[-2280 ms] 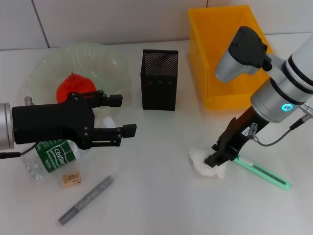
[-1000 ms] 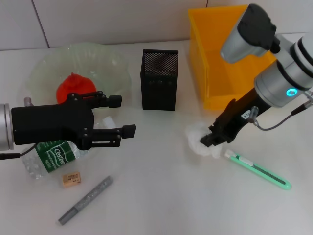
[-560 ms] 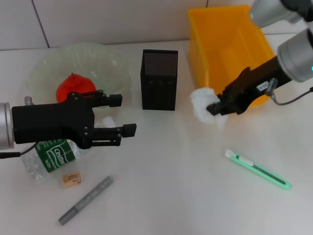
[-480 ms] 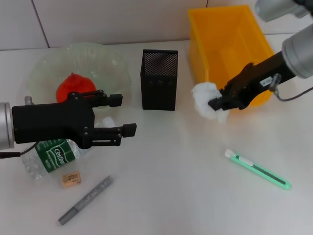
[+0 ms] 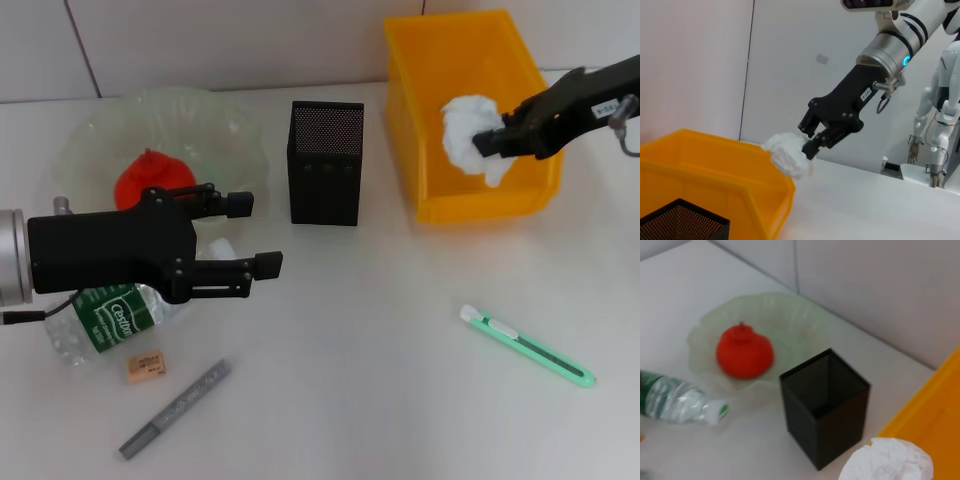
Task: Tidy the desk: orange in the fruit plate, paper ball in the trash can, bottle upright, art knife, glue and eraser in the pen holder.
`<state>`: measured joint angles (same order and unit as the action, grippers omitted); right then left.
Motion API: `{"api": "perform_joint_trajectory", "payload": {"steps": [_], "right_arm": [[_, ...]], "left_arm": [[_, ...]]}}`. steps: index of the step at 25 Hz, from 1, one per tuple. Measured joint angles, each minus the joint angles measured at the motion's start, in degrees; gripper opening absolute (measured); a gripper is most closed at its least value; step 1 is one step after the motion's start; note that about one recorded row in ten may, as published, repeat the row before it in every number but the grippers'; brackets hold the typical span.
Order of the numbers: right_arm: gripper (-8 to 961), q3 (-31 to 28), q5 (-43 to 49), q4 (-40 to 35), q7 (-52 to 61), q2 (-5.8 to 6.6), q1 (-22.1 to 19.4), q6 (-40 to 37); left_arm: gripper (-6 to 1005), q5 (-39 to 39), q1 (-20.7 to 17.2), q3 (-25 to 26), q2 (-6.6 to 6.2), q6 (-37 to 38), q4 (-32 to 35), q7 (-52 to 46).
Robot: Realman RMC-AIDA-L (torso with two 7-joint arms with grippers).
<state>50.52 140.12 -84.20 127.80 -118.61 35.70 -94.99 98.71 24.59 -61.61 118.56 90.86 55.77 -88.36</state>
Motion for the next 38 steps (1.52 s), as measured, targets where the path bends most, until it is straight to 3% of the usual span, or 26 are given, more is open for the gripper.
{"api": "perform_joint_trajectory", "payload": {"steps": [15,24,38], "right_arm": [[224,-0.6,0.4,0.5,-0.8,0.39,-1.6,8.6],[230,-1.4,0.1,4.9,-2.3,0.82,-2.0,15.8],[257,-1.2,0.0,9.4,-4.9,0.42,-1.1,20.1]], "left_arm": [[814,-0.1,0.3,-0.1,0.0,-0.2,-0.4,0.2],[814,-0.1,0.3,-0.2,-0.07,-0.2,-0.4,0.4],[814,0.0,0.6,-0.2,0.0,-0.2,-0.4,0.2]]}}
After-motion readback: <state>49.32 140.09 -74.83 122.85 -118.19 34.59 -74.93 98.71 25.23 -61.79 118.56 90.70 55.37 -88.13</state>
